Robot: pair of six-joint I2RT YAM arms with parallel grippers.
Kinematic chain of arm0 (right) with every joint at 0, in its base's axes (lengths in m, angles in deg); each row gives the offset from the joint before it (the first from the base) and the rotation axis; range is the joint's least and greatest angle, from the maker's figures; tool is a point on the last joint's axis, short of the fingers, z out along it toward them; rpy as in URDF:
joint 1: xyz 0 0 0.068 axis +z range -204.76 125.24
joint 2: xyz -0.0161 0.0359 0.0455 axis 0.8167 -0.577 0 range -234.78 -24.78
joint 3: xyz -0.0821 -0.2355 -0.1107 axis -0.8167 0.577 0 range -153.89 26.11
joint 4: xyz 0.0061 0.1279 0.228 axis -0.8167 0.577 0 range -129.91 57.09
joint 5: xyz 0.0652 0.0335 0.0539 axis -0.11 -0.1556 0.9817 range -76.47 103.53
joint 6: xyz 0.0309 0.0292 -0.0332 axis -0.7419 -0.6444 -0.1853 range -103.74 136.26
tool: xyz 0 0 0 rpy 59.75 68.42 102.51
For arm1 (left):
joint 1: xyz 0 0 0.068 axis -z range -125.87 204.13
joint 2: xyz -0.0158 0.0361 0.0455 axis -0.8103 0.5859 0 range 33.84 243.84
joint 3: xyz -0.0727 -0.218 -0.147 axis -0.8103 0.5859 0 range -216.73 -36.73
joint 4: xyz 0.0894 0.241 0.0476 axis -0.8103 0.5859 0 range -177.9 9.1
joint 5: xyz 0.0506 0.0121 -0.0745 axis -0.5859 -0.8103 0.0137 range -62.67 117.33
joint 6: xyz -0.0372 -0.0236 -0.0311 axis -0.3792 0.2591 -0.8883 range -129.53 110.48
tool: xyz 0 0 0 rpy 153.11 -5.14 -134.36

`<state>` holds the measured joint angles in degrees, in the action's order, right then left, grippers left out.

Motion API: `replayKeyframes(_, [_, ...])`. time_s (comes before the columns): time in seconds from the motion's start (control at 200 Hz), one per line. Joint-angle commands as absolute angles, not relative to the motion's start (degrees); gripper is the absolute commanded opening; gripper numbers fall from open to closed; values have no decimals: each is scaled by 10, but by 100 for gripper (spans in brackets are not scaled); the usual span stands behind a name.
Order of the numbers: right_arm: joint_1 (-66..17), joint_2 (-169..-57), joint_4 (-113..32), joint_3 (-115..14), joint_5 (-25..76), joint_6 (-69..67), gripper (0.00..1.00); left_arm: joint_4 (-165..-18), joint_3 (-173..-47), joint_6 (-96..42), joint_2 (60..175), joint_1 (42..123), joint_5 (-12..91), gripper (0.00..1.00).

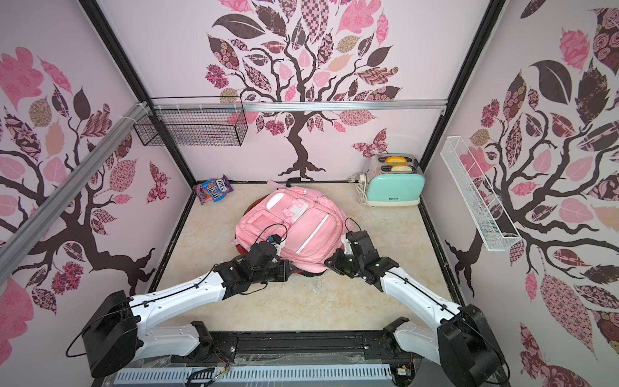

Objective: Zip up the backpack
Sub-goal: Zip the zipper on the backpack.

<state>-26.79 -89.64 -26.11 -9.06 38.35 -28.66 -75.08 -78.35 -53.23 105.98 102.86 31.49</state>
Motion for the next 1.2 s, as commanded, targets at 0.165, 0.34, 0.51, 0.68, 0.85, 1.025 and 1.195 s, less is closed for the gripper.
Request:
replayKeyframes(0.165, [-264, -882, -268, -100, 382, -264, 0, -742, -777, -529, 1039, 1012, 293, 0])
replayKeyframes(0.34, [-265, -879, -267, -99, 381, -263, 0, -740, -776, -529, 1039, 1011, 292, 0])
replayKeyframes(0.51, [-265, -880, -268, -97, 381, -263, 0, -738, -775, -528, 1037, 1005, 290, 0])
replayKeyframes(0.68, [-265, -878, -268, -97, 380, -263, 0, -734, -774, -526, 1034, 996, 293, 0])
replayKeyframes(0.85, [-265, -880, -270, -96, 381, -264, 0, -732, -774, -525, 1030, 993, 294, 0])
replayKeyframes(1.025, [-265, -879, -271, -96, 381, -264, 0, -728, -776, -525, 1031, 992, 294, 0])
replayKeyframes(1.195, [-266, -878, -267, -98, 381, -261, 0, -728, -775, -525, 1030, 981, 301, 0])
